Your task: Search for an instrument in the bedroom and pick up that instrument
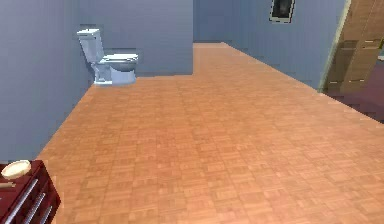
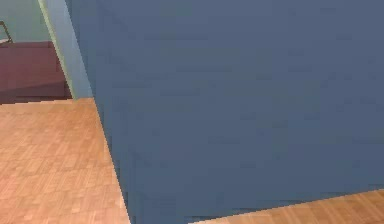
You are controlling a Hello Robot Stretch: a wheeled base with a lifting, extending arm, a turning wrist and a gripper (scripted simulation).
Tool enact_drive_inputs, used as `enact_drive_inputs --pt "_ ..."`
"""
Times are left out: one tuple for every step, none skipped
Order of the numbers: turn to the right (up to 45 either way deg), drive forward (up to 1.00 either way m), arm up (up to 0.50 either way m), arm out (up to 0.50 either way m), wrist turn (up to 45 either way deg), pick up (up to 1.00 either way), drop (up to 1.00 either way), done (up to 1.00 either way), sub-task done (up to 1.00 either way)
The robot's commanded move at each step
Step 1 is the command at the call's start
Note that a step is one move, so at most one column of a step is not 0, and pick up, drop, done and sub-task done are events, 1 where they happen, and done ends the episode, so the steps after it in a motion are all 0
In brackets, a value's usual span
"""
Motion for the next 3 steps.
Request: enact_drive_inputs --pt "-3.0 0.00 0.00 0.00 0.0 0.00 0.00 0.00 0.00" --pt "0.0 0.40 0.00 0.00 0.0 0.00 0.00 0.00 0.00" --pt "45.0 0.00 0.00 0.00 0.0 0.00 0.00 0.00 0.00"
